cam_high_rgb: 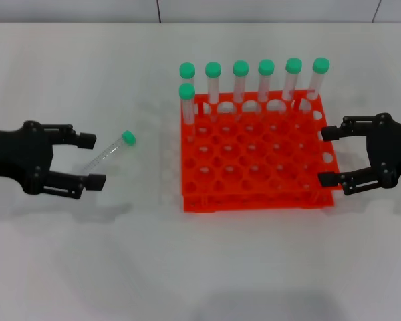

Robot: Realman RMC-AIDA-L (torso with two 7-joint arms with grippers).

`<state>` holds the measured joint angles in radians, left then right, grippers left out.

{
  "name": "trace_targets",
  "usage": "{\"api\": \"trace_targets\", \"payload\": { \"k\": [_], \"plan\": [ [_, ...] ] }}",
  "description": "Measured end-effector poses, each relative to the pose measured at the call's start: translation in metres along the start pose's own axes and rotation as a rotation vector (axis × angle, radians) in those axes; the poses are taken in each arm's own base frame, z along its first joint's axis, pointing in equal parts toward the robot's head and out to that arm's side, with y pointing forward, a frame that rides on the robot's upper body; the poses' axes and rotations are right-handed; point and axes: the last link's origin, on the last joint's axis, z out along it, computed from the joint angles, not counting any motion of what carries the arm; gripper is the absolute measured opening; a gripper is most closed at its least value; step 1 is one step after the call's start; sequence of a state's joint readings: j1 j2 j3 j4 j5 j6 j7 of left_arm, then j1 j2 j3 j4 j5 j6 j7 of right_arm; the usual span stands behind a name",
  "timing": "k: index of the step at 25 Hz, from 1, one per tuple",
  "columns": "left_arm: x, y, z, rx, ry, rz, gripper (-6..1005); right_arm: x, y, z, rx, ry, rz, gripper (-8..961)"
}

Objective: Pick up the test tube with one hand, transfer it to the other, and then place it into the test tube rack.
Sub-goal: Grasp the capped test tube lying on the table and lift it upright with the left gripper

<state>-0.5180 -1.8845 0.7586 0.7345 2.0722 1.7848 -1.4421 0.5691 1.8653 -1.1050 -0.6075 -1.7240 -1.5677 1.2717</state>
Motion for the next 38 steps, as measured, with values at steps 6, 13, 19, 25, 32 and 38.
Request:
{"api": "trace_targets", "payload": {
  "k": [6, 13, 19, 25, 32, 38],
  "plan": [
    [0.014, 0.001, -0.005, 0.048, -0.064, -0.133, 858, -0.003, -0.001, -0.002, 0.006, 0.001, -0.02, 869],
    [0.028, 0.002, -0.015, 0.087, -0.162, -0.278, 858, -0.007, -0.001, -0.002, 0.003, -0.002, -0.042, 868],
    [0.034, -0.009, -0.024, 0.206, -0.311, -0.393, 857, -0.01, -0.001, 0.0, -0.002, -0.006, -0.054, 868],
    [0.033, -0.021, -0.017, 0.322, -0.462, -0.421, 857, -0.011, -0.001, 0.003, -0.005, -0.01, -0.057, 868],
    [0.024, -0.027, 0.013, 0.37, -0.572, -0.352, 856, -0.013, 0.0, 0.008, -0.005, -0.017, -0.067, 868],
    [0.018, -0.032, 0.028, 0.367, -0.57, -0.359, 855, -0.013, 0.002, 0.011, -0.011, -0.02, -0.069, 869]
  ]
}}
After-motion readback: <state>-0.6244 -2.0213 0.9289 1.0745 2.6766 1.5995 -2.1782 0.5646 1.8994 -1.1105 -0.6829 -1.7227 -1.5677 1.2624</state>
